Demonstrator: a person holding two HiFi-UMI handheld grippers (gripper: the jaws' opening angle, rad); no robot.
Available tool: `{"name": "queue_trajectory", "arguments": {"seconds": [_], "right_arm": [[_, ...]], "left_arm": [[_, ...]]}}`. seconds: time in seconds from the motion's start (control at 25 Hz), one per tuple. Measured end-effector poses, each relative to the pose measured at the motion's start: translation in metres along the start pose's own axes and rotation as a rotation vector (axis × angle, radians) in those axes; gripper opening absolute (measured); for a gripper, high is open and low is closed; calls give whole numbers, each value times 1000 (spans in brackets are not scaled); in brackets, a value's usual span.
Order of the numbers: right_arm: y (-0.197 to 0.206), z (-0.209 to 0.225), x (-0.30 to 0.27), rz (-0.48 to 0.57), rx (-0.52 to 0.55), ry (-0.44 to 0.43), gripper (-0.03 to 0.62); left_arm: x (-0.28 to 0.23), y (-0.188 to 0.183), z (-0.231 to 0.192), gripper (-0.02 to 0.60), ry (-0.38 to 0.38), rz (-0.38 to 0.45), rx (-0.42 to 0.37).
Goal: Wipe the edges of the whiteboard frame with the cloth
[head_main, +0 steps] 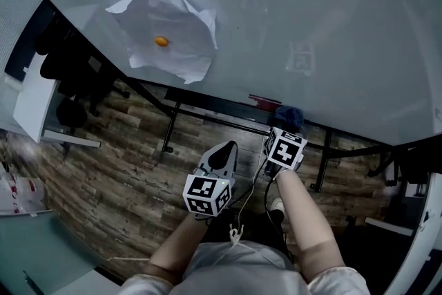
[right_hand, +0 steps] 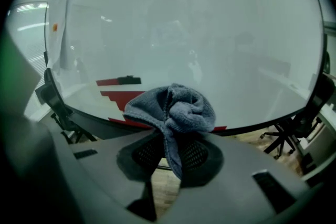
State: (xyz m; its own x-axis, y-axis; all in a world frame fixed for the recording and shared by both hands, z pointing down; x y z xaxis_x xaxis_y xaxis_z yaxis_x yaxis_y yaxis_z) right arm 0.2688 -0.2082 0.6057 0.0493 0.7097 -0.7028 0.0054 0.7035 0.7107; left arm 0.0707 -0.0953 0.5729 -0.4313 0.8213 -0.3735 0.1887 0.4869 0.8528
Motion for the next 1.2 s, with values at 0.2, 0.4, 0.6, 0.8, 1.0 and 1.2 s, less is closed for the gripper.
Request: {"name": "queue_trajectory", "arguments": {"seconds": [0.2, 0.4, 0.6, 0.8, 1.0, 1.2], "right_arm": [[0, -51, -8, -17, -5, -49, 67], [2, -90, -13, -33, 7, -72, 67], [0, -132, -22, -41, 36, -131, 67], [-2, -172, -30, -40, 65, -173, 67], [-2, -207, -35, -37, 88, -206, 67], [-7, -247, -37, -35, 88, -255, 67]], "left_arm": [[24, -6, -38, 20, -29, 18, 5], [52, -8, -75, 20, -61, 17, -31], [70, -6, -103, 20, -105, 11, -33], [86, -3, -127, 20, -153, 10, -10], [99, -4, -149, 20, -195, 15, 2], [102, -17, -185, 20, -227, 50, 4]]}}
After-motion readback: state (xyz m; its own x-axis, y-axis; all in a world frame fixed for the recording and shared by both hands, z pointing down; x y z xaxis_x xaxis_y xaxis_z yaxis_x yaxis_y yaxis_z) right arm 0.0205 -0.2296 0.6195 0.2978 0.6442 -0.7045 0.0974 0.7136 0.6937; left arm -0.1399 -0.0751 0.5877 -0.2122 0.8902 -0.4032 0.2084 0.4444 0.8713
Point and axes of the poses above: the fingertips, and each gripper's own axes: x backward along the fingers, z to its right, y out of its underside, the point moved 8 cm from there along x, backward along the fingers, and after that the axes turned 3 degrees about -z, right-handed, at the moved point
